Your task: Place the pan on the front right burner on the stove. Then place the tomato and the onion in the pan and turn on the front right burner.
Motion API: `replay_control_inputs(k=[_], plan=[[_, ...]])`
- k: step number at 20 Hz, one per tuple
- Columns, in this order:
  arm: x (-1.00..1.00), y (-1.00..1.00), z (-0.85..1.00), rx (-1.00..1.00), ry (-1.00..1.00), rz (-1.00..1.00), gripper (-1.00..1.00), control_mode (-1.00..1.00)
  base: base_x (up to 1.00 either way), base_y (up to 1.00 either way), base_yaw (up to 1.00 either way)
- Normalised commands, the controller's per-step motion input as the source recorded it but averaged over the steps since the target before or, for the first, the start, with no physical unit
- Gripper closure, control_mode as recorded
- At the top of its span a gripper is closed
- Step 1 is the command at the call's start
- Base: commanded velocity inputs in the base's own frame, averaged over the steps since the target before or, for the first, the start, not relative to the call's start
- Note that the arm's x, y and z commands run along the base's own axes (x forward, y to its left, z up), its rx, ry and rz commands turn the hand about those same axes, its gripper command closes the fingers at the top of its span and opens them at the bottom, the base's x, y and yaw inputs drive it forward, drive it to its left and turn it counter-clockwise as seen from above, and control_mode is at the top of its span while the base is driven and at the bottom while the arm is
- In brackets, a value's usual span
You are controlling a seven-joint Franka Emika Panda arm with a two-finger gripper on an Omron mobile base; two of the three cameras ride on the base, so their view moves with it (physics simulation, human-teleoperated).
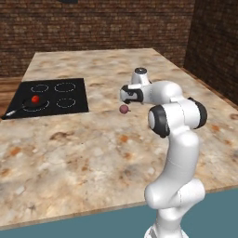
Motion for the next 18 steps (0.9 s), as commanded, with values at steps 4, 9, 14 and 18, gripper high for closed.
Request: replay_control_inputs(k=[4,9,14,18], plan=[[0.3,0.05,-0.21,-0.02,-0.01,0.04,-1.0,-1.0,0.0,0.0,0.0],[0.24,0.01,-0.16,0.0,-0.02,0.05,-1.0,-1.0,0.0,0.0,0.0],[0.12,0.0,-0.15,0.0,0.0,0.03,-1.0,-1.0,0.0,0.0,0.0],[0.19,0.0,-0.18,0.0,0.0,0.03,-1.0,-1.0,0.0,0.0,0.0]])
